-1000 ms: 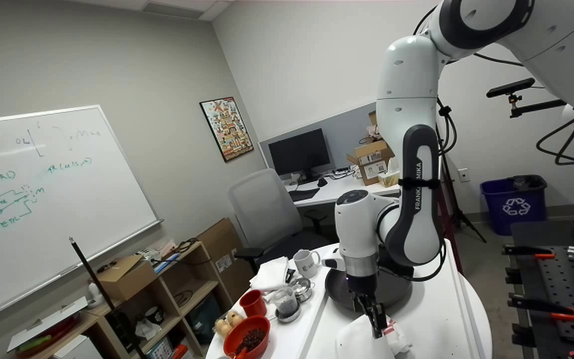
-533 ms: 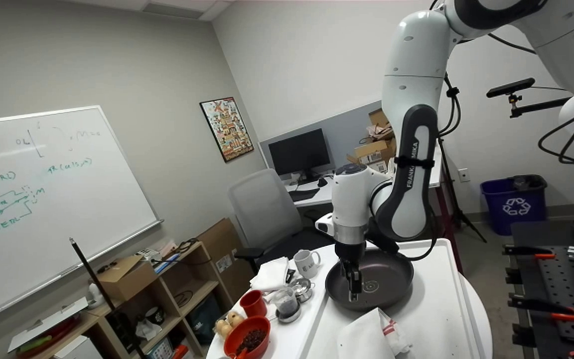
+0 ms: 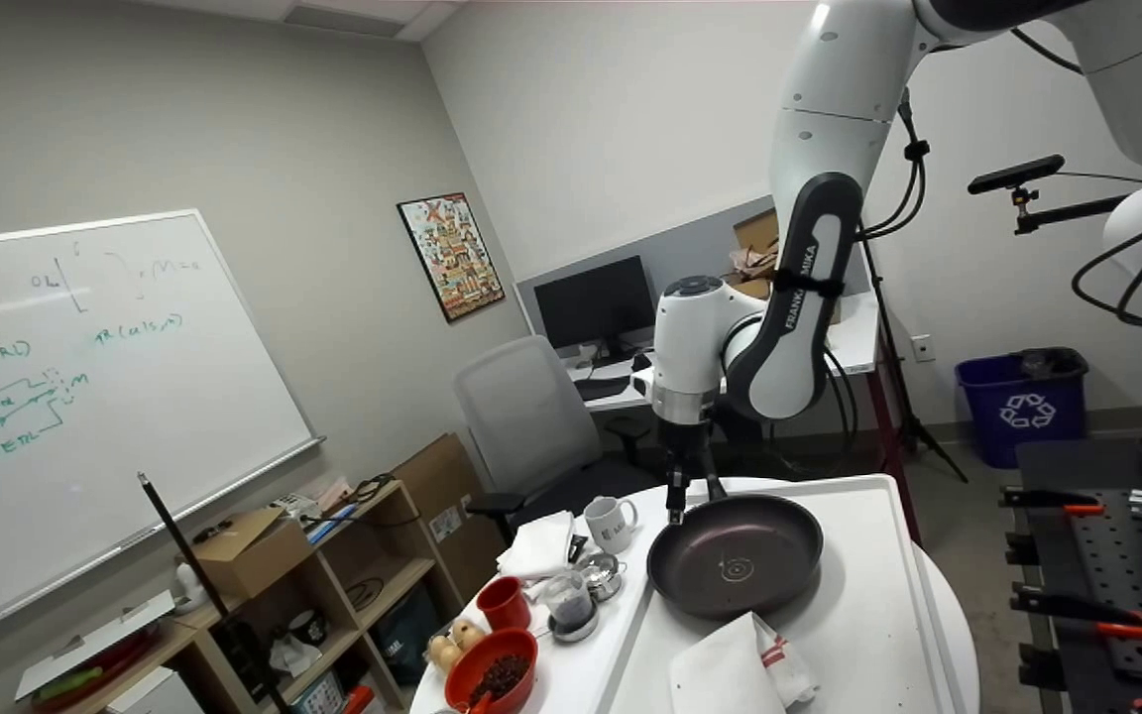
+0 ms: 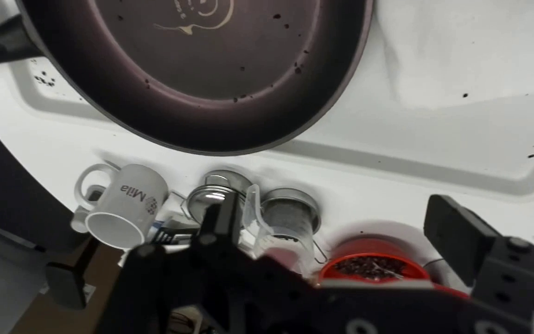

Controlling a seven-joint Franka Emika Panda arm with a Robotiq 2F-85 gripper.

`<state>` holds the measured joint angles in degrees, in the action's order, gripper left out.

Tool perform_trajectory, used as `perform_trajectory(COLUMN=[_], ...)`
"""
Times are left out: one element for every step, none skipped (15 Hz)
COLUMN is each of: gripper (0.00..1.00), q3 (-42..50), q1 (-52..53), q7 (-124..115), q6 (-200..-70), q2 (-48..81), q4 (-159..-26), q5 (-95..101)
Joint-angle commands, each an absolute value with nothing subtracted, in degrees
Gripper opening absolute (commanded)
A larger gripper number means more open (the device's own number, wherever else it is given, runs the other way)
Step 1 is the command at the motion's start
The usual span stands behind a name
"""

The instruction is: Pick up the napkin from the table and wipe the pan

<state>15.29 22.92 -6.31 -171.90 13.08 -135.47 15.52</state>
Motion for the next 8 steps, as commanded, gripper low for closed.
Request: perform_trajectory(gripper=[1.00,1.00,1.00,1.00,1.00,1.00,1.00,1.00], q3=[20.4,20.8,21.8,21.9,22.5,17.6,16.7,15.6], q1=[25.8,25.8,26.0,25.7,25.8,20.3,19.1,17.8], q7=[-13.1,-13.6,-14.7,-14.7,-15.3,-16.9,-16.8,-17.1], q6=[-166.8,-164.9,-163.6,-161.4,-160.2,-158.1,-156.5,-155.1], q2=[12.0,11.9,12.2,12.2,12.3,11.9,11.8,11.7], q4=[-134.0,-133.6,-133.2,-132.9,-132.7,-132.5,-132.5,-132.6], q5=[18.2,18.0,18.3,17.7,17.9,20.1,20.1,20.5])
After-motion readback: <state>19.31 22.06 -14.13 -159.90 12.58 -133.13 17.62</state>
